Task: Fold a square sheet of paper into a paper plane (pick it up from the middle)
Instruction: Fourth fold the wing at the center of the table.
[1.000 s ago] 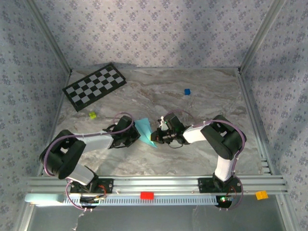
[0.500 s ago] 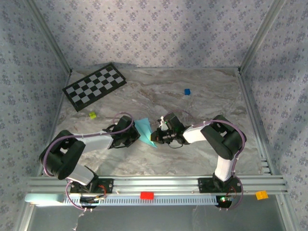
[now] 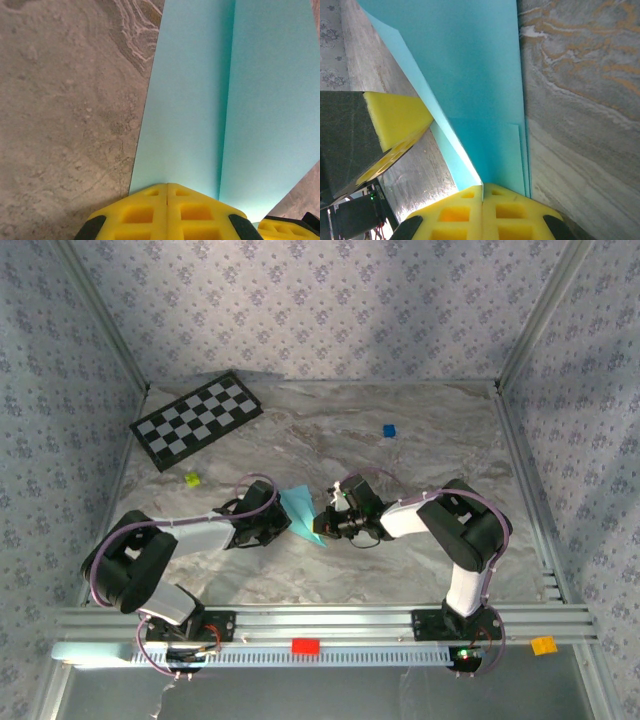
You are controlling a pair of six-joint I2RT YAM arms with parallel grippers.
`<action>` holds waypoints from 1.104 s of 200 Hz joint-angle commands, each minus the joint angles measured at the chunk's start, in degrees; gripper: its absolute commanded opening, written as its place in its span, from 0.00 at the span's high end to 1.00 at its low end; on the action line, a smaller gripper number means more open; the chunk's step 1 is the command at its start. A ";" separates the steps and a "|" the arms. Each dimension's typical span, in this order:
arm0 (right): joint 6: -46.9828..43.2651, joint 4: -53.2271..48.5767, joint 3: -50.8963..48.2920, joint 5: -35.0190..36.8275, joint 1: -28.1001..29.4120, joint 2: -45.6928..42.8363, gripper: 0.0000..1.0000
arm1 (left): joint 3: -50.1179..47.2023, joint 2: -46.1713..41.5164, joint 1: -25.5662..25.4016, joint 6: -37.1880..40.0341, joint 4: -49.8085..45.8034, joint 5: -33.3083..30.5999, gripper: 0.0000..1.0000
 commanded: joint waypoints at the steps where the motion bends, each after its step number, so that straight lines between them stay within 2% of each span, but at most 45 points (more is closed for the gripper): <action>1: 0.80 -3.57 -1.48 0.39 1.07 0.11 1.00 | -0.39 -1.21 -0.45 -0.07 -1.62 -1.07 1.00; 221: 2.18 -0.69 -2.44 2.04 0.19 -1.61 1.00 | -0.68 -2.45 -0.61 -0.42 -3.42 -1.37 1.00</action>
